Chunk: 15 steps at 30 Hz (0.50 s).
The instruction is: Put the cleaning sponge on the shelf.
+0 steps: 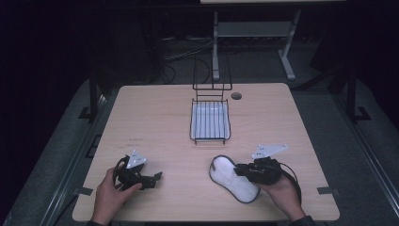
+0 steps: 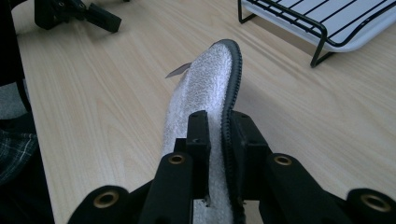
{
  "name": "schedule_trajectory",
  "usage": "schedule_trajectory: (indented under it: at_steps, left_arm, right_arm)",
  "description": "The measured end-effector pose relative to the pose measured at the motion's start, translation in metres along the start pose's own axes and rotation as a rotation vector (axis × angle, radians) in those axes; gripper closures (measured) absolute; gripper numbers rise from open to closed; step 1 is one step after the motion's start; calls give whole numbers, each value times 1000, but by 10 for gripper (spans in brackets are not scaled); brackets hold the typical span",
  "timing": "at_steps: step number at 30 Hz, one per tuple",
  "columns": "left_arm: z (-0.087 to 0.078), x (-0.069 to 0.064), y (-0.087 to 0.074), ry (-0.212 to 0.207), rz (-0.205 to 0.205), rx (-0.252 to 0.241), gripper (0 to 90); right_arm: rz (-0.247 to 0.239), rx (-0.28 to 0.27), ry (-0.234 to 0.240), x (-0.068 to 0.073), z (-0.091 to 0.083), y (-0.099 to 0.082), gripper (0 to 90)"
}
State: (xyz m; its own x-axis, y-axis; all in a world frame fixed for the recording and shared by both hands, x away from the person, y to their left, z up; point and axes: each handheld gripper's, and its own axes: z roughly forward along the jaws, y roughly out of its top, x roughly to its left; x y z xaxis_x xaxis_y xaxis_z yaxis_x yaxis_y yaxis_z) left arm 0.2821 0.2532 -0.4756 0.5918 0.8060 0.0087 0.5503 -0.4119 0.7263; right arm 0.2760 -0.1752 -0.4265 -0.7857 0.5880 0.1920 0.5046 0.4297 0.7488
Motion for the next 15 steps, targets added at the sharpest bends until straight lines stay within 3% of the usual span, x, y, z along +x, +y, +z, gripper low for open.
schedule_trajectory:
  at_steps: [15]
  left_arm:
    - [0,0,0,0,-1,-1,127]
  right_arm:
    - [-3,-56,-1,-3,-12,4,836]
